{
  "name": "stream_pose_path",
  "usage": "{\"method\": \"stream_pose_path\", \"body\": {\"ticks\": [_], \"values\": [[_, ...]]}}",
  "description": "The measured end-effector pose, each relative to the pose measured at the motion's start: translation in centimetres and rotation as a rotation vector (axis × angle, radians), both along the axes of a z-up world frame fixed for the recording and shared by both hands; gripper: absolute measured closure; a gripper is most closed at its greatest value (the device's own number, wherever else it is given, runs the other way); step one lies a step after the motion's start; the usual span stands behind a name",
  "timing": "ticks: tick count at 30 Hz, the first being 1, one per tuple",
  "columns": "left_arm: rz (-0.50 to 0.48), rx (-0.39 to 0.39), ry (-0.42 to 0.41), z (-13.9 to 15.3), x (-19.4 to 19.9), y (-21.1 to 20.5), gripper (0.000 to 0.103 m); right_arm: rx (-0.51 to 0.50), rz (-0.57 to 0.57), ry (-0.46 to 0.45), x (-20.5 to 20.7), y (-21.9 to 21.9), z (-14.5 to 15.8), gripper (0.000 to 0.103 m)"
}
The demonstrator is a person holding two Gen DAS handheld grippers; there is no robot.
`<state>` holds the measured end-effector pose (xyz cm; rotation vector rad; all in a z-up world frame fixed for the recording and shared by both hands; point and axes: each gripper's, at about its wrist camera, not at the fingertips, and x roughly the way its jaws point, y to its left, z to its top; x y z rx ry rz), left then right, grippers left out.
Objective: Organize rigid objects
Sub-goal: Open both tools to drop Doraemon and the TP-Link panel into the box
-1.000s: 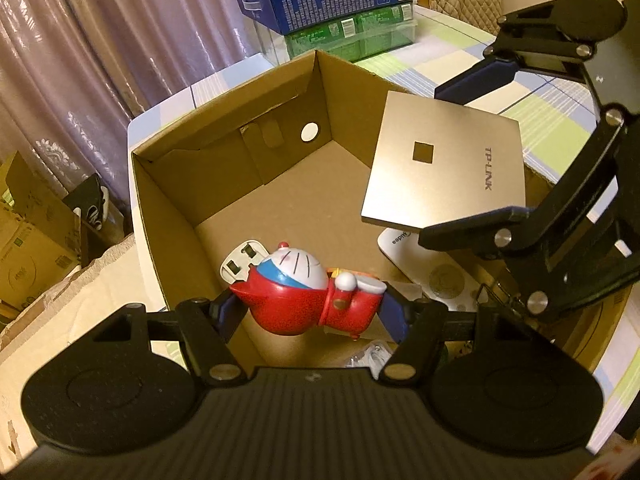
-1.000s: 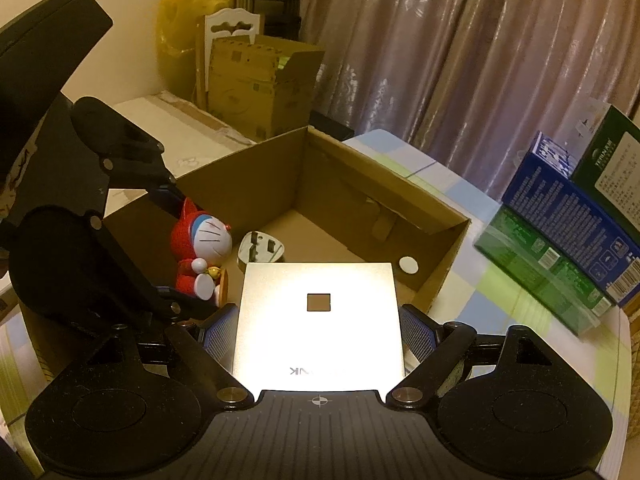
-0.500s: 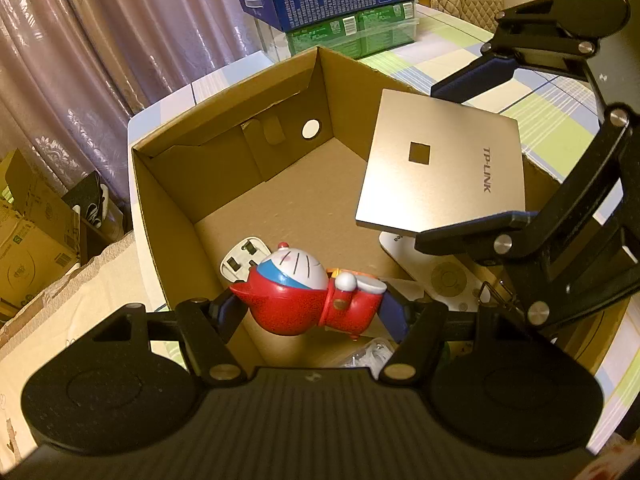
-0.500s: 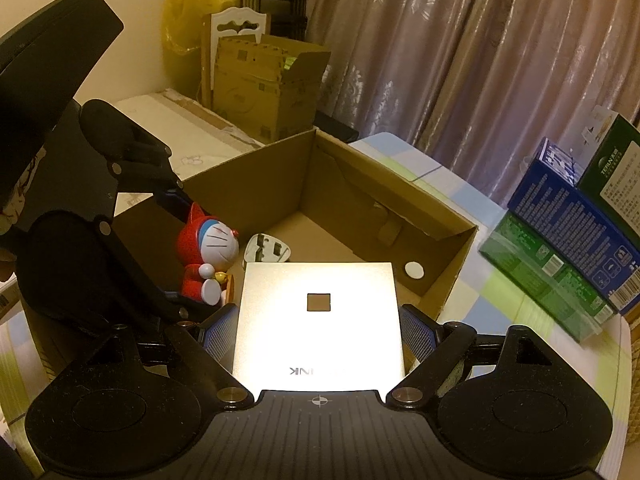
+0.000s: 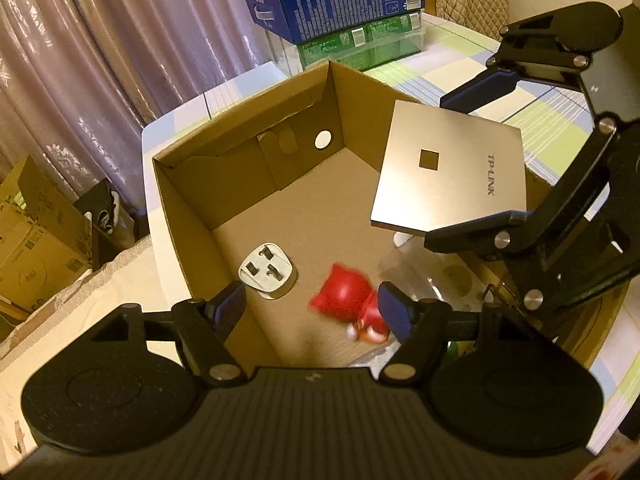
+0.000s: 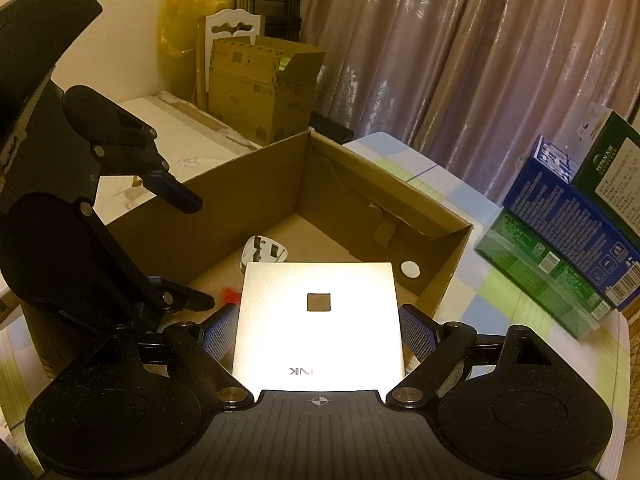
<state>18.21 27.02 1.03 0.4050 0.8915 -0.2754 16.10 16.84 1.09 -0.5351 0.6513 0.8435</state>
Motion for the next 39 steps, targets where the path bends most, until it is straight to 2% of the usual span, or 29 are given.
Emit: {"method": "stream_pose_path", "body": {"ticks": [23, 39], "values": [[0.005, 0.007, -0.025, 2.1, -2.4, 0.2, 0.034, 0.017, 0.003, -0.008, -1.2, 0.1, 1.2, 0.021], [-0.005, 0.013, -0.026, 2.1, -2.8, 0.2, 0.034, 0.011, 0.003, -0.006, -1.5, 0.4, 1.0, 0.021]]}}
